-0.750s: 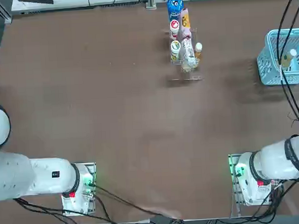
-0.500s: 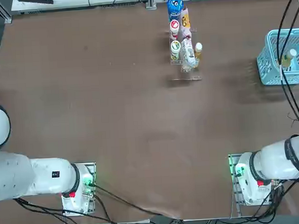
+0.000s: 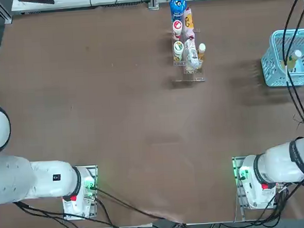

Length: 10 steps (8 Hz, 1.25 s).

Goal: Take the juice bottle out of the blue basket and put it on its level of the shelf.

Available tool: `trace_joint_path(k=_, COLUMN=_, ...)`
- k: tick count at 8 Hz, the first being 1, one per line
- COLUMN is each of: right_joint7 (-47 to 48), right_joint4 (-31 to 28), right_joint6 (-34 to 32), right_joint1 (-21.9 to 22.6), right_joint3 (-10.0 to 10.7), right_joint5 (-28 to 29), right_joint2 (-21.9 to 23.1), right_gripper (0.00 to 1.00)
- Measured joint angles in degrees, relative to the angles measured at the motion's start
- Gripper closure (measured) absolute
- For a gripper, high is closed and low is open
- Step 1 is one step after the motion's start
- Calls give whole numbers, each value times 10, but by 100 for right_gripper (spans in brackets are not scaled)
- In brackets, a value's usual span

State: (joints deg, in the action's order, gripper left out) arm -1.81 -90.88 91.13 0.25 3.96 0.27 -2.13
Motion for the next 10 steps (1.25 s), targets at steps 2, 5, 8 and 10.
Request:
trace_joint_path(k=2, right_joint7=-3, right_joint4=-8, right_joint6=16, right_joint1=-51, right_joint3=3, right_joint5=-6, right_joint2=-25, right_gripper=0)
trace_joint_path(k=5, right_joint7=-26, right_joint4=-78, right_joint6=122, right_joint1=-139, right_joint3=7, right_joint5=-10, right_joint2=-38, right_gripper=0)
trace_joint_path(k=8, right_joint7=-35, right_joint4=-140, right_joint6=183, right_joint1=-202, right_joint3=7, right_joint5=-36, right_joint2=-43, right_gripper=0)
trace_joint_path(k=10, right_joint7=-35, right_joint4=-176, right_joint6=240, right_joint1=-225, right_joint3=7, right_joint5=-56, right_joint2=-43, right_gripper=0)
